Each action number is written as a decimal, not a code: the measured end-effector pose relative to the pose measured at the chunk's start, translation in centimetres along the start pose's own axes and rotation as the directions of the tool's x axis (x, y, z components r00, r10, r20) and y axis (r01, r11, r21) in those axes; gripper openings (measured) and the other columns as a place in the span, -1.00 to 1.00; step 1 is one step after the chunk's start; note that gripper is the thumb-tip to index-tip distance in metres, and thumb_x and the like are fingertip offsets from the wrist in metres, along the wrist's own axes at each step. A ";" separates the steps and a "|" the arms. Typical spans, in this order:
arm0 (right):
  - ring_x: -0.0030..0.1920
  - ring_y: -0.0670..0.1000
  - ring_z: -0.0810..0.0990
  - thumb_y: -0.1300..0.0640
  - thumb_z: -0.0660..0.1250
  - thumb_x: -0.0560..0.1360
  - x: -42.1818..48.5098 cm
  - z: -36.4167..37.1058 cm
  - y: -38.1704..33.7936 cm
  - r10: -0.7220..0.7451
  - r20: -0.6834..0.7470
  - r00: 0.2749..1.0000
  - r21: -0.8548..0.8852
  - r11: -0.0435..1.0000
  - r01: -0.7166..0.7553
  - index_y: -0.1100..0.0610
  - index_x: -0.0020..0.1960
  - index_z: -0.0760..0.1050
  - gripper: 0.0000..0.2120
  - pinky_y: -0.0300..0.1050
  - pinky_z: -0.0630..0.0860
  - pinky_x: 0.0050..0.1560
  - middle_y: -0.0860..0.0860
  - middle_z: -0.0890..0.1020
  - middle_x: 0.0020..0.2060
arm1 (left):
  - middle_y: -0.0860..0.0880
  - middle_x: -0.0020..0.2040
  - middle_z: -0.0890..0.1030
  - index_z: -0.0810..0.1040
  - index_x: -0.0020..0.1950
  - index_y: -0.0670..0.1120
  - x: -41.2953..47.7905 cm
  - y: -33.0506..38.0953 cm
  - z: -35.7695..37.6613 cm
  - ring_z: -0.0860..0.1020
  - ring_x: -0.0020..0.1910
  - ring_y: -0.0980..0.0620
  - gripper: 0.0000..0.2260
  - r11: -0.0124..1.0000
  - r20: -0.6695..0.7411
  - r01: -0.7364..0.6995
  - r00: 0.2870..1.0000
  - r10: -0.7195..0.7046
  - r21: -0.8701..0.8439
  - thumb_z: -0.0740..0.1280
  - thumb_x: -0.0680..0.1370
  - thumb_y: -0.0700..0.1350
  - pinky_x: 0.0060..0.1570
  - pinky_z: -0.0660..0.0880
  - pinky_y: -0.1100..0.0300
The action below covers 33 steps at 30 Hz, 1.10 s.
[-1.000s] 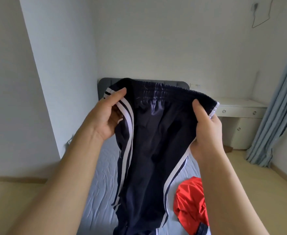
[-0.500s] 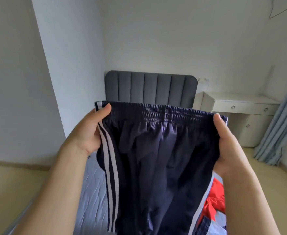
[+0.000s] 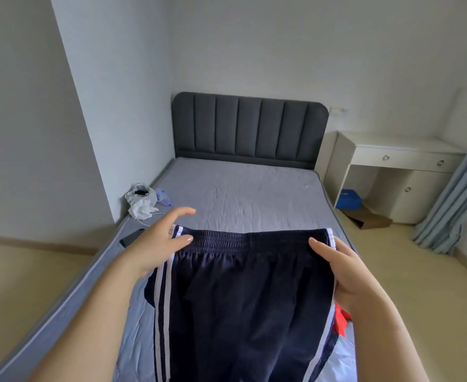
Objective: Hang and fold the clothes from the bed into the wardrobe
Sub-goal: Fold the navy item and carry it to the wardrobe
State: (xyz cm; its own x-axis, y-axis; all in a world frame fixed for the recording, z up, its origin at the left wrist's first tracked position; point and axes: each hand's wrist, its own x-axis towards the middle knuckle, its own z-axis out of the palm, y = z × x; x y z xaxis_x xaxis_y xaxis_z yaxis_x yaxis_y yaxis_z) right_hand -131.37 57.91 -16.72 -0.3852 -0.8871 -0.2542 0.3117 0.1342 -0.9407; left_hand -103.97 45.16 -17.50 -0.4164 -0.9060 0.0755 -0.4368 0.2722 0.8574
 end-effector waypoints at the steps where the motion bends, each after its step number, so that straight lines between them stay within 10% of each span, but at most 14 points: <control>1: -0.23 0.10 0.70 0.21 0.32 0.51 0.0 -0.2 0.3 0.012 -0.017 1.000 -0.031 0.999 -0.013 0.25 0.04 0.53 -0.86 -0.09 0.60 -0.37 0.17 0.70 -0.18 | 0.13 0.15 0.43 0.39 0.06 0.42 -0.2 -0.4 -0.1 0.41 0.05 0.22 -0.58 0.997 0.079 -0.005 0.997 -0.001 0.078 0.37 0.50 -0.13 -0.05 0.29 0.38; 5: -0.24 0.14 0.69 0.24 0.35 0.49 0.1 -0.9 1.6 0.030 -0.050 0.998 -0.097 0.995 -0.034 0.31 0.02 0.53 -0.84 -0.07 0.60 -0.34 0.23 0.68 -0.16 | 0.07 -0.17 0.57 0.53 -0.08 0.30 -0.6 -1.3 -0.9 0.51 -0.22 0.13 -0.62 0.998 0.205 -0.009 0.979 -0.003 0.061 0.50 0.38 -0.19 -0.16 0.44 0.34; 8: -0.22 0.15 0.69 0.22 0.34 0.48 0.2 -0.9 1.9 0.056 0.018 0.998 -0.034 0.998 -0.056 0.29 -0.02 0.56 -0.86 -0.10 0.59 -0.37 0.22 0.69 -0.16 | 0.02 -0.09 0.62 0.61 -0.03 0.12 -0.9 -1.5 -1.1 0.61 -0.19 0.16 -0.57 0.940 0.184 0.063 0.983 -0.001 -0.335 0.60 0.19 -0.18 -0.17 0.53 0.35; 11: -0.21 0.14 0.70 0.17 0.34 0.44 0.2 -0.7 1.8 0.143 0.110 0.984 0.089 0.984 -0.153 0.26 -0.13 0.63 -0.83 -0.10 0.60 -0.37 0.22 0.69 -0.15 | -0.18 -0.23 0.65 0.60 -0.10 -0.19 -0.7 -2.1 -0.4 0.66 -0.33 -0.03 -0.81 0.611 0.207 0.303 0.952 -0.225 -0.731 0.49 0.33 -0.22 -0.33 0.61 0.13; 15: -0.27 0.18 0.64 0.26 0.29 0.49 0.8 0.2 3.3 0.184 -0.062 0.981 0.060 0.982 -0.180 0.30 -0.06 0.52 -0.90 -0.04 0.59 -0.29 0.27 0.64 -0.21 | -0.17 -0.40 0.63 0.52 -0.15 -0.26 -1.4 -2.1 2.8 0.60 -0.50 -0.03 -0.92 0.537 0.116 0.459 0.826 -0.552 -0.708 0.28 0.53 -0.29 -0.40 0.59 0.12; 23: -0.17 0.19 0.56 0.37 0.39 0.41 -0.6 5.6 5.6 -0.093 -0.071 0.993 -0.167 0.983 0.080 0.23 -0.09 0.47 -0.85 0.16 0.53 -0.02 0.21 0.51 -0.23 | -0.25 -0.07 0.65 0.58 -0.07 -0.20 -2.7 3.0 10.6 0.62 -0.03 -0.20 -0.94 0.658 -0.064 0.286 0.888 -0.454 -0.696 0.34 0.49 -0.31 0.11 0.51 -0.10; 33: -0.11 0.13 0.61 0.50 0.04 0.41 -1.4 5.8 5.6 -0.113 0.188 0.976 -0.070 0.989 0.128 0.08 -0.11 0.68 -0.48 -0.01 0.50 -0.01 0.18 0.69 -0.14 | 0.04 -0.03 0.64 0.45 0.04 0.05 -3.5 3.8 11.1 0.59 -0.02 0.12 -0.78 0.791 -0.061 0.191 0.959 -0.277 -0.582 0.28 0.52 -0.27 -0.08 0.48 0.20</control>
State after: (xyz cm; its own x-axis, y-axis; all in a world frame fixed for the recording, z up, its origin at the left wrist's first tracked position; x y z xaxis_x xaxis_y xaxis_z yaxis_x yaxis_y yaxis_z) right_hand -124.03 57.36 -20.30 -0.2473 -0.9638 -0.0997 0.1985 0.0503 -0.9788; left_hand -113.01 52.92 -20.18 -0.2296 -0.9641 -0.1335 0.0392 -0.1462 0.9885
